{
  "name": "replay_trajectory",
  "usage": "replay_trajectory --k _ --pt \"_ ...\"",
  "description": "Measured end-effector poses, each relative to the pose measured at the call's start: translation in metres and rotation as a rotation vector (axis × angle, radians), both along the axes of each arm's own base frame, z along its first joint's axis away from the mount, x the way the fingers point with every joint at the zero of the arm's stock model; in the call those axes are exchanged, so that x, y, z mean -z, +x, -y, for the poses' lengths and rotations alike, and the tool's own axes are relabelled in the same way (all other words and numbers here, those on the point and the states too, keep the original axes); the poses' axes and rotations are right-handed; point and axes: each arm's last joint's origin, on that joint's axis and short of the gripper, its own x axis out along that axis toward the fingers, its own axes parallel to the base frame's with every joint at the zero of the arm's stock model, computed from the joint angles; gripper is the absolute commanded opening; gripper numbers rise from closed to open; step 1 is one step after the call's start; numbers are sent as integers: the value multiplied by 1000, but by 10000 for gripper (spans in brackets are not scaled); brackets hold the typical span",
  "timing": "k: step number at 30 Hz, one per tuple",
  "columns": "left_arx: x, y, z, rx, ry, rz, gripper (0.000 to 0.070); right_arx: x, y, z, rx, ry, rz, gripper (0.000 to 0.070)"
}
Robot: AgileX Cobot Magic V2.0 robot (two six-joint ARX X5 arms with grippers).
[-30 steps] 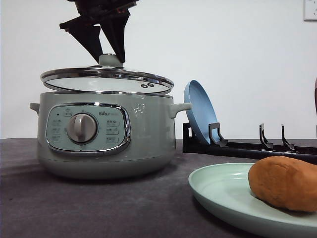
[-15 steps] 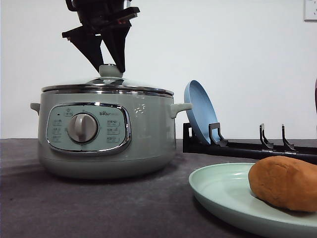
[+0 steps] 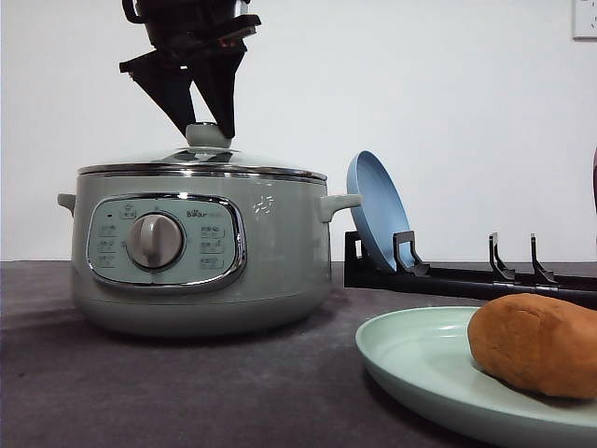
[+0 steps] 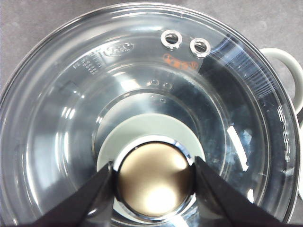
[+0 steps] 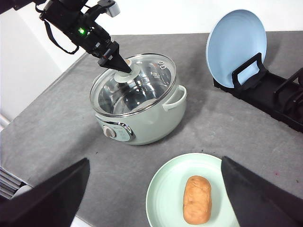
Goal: Transfer potato from steamer to green plate
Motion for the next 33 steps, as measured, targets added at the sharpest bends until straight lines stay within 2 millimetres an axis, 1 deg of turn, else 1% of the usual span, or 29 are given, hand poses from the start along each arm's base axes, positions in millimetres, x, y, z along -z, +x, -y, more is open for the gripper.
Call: replay_trajectory --k 3,4,5,6,8,12,15,16,23,27,33 --pt "0 0 0 -3 -1 -1 436 0 0 0 0 0 0 561" --pt "0 1 1 -4 -3 2 500 0 0 0 0 0 0 561" --pt "-1 2 1 -6 -8 9 552 0 0 0 0 0 0 561" --pt "-3 4 2 -9 -16 21 588 0 0 0 0 0 0 561" --pt "-12 4 2 -17 -33 44 606 0 0 0 0 0 0 561" --pt "-35 0 0 -45 -73 88 617 0 0 0 0 0 0 561" --pt "-53 -7 -4 -71 -100 108 679 0 0 0 0 0 0 561" --pt "-58 -11 -6 -79 -107 111 679 0 0 0 0 0 0 561" --pt "-93 -49 -21 -102 -147 142 676 0 0 0 3 -1 1 561" --pt "-109 -73 -32 -99 -151 143 676 0 0 1 20 -10 7 561" --pt "-132 -105 -48 -97 -190 212 672 0 1 1 27 -22 15 561"
